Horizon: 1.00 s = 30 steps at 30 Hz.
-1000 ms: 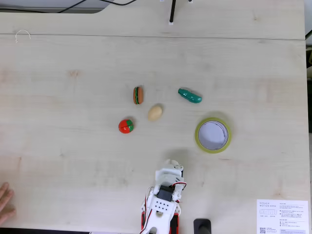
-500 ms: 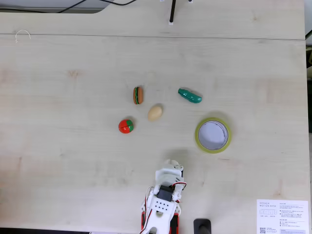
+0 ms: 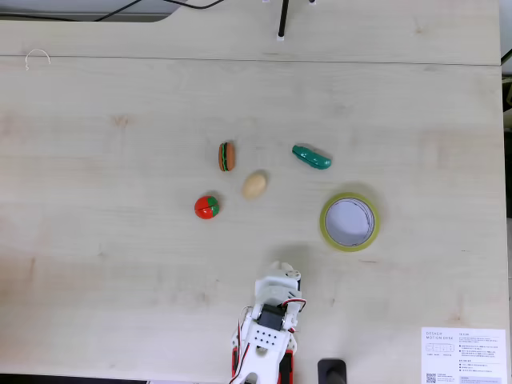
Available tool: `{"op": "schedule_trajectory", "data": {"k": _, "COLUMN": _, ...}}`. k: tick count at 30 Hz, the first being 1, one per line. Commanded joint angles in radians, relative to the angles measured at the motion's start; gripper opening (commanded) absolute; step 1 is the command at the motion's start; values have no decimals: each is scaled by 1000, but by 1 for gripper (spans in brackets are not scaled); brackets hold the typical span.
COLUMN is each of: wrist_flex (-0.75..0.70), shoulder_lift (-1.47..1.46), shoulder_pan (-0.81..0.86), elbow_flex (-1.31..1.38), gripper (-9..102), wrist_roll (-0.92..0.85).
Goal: Grasp a cucumber and put it in the hole.
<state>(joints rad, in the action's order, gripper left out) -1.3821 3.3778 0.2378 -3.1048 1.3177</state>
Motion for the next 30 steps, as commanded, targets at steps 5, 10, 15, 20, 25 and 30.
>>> {"op": "schedule_trajectory", "data": {"k": 5, "wrist_flex": -8, "shoulder_lift": -6, "shoulder_pan": -2, "elbow_flex": -5, "gripper": 0, "wrist_roll": -3}}
{"op": "schedule_trajectory", "data": {"k": 10, "wrist_flex": -8, "shoulder_lift": -6, "shoulder_pan": -2, "elbow_flex": -5, "gripper": 0, "wrist_roll": -6}}
{"op": "schedule_trajectory", "data": {"k": 15, "wrist_flex": 126, "shoulder_lift": -6, "shoulder_pan": -2, "elbow_flex": -2, "gripper": 0, "wrist_roll": 0}}
{"op": "schedule_trajectory", "data": {"k": 20, "wrist_flex": 479, "shoulder_lift": -6, "shoulder_pan": -2, "elbow_flex": 17, "gripper": 0, "wrist_roll": 2}}
{"op": "schedule_trajectory", "data": {"k": 25, "wrist_flex": 762, "shoulder_lift": -6, "shoulder_pan": -2, "elbow_flex": 72, "gripper": 0, "wrist_roll": -6}}
{"op": "schedule_trajectory", "data": {"k": 30, "wrist_flex": 761, "shoulder_lift": -12, "shoulder_pan": 9, "elbow_flex": 256, "gripper": 0, "wrist_roll": -28}}
